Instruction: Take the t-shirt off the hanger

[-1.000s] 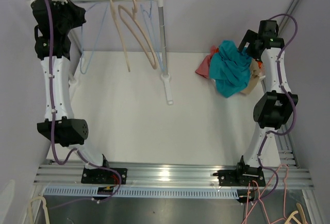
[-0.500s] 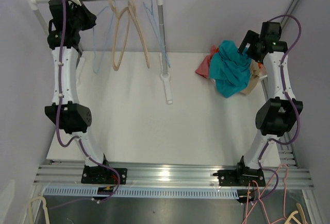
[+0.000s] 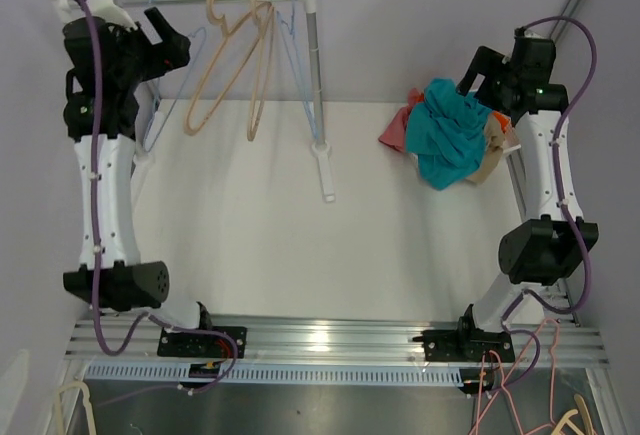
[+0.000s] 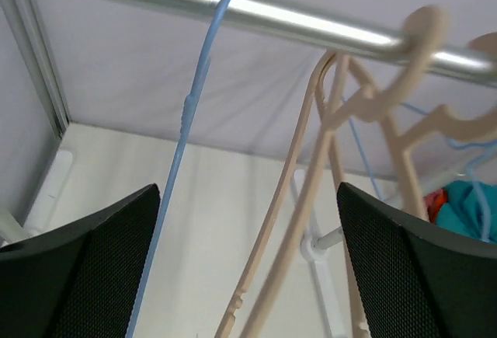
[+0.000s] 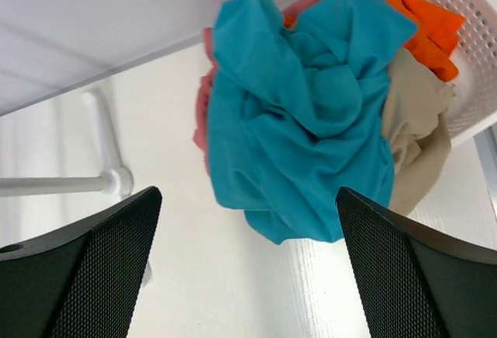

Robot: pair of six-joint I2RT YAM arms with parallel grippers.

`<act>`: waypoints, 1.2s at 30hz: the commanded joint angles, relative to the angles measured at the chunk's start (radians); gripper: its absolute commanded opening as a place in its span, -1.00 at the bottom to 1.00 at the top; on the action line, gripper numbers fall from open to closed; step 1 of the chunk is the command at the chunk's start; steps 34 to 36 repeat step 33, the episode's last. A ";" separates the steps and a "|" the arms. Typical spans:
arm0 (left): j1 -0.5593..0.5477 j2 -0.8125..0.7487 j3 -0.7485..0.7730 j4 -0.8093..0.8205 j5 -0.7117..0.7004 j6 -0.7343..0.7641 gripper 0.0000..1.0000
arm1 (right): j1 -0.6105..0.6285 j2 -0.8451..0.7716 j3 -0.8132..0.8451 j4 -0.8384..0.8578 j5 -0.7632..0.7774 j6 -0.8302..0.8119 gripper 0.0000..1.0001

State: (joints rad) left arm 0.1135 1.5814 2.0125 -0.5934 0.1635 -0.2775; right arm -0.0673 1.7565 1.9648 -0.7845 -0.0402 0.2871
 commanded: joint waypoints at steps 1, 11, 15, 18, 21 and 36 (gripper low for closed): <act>-0.003 -0.184 -0.024 0.018 -0.045 -0.015 0.99 | 0.003 -0.110 -0.035 0.057 -0.096 -0.011 0.99; -0.011 -0.670 -0.522 -0.077 0.073 -0.115 0.99 | 0.111 -0.504 -0.566 0.338 -0.239 0.067 0.99; -0.024 -0.950 -0.909 0.072 0.263 -0.141 0.99 | 0.273 -0.746 -0.886 0.467 -0.152 0.127 0.99; -0.043 -1.092 -1.096 0.089 0.367 -0.176 0.99 | 0.371 -0.909 -1.045 0.499 -0.116 0.127 0.99; -0.048 -1.196 -1.227 0.084 0.409 -0.163 0.99 | 0.441 -1.026 -1.125 0.453 -0.076 0.104 0.99; -0.049 -1.267 -1.327 0.073 0.392 -0.121 0.99 | 0.468 -1.140 -1.230 0.384 -0.037 0.055 0.99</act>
